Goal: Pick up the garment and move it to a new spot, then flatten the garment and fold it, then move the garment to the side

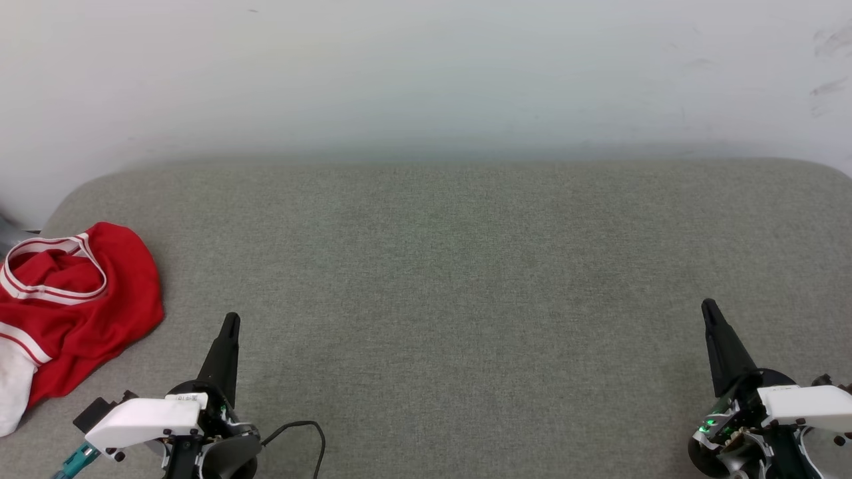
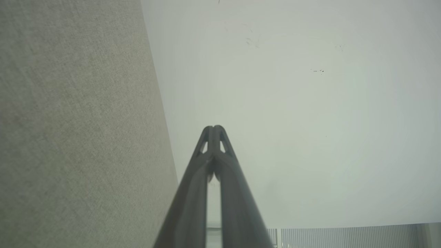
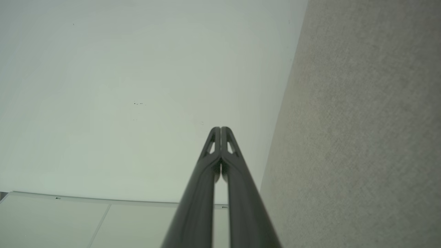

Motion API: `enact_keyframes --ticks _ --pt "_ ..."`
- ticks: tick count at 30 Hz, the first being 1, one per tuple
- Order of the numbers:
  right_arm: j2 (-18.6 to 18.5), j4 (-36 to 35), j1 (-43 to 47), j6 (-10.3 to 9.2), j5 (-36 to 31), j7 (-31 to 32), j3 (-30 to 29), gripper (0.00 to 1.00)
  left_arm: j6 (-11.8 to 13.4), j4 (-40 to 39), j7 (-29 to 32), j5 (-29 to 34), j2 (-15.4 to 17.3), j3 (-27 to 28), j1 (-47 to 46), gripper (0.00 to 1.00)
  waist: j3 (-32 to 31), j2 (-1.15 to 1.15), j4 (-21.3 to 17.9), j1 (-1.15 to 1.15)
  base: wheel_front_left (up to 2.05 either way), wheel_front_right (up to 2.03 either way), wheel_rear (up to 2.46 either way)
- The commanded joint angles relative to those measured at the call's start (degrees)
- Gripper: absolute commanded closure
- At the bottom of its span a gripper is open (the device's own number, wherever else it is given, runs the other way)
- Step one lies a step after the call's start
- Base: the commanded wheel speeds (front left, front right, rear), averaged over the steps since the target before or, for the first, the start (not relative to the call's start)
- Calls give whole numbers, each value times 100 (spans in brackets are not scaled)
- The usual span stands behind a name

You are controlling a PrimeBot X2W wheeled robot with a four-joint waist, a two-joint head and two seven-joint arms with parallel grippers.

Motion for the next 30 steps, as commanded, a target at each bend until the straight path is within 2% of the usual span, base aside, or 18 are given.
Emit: enact_keyframes --ticks 1,19,30 --pt "0 0 0 0 0 0 -1 0 0 0 0 0 0 0 0 0 0 0 0 0 0 0 0" --pt "-25 -309 184 0 -240 -423 381 0 0 -337 -440 83 -2 -534 60 0 13 0 6 0 0 0 0" --pt "-44 -500 256 0 -666 -705 463 0 -1 -666 -708 577 -1 -635 130 0 28 0 15 0 0 0 0"
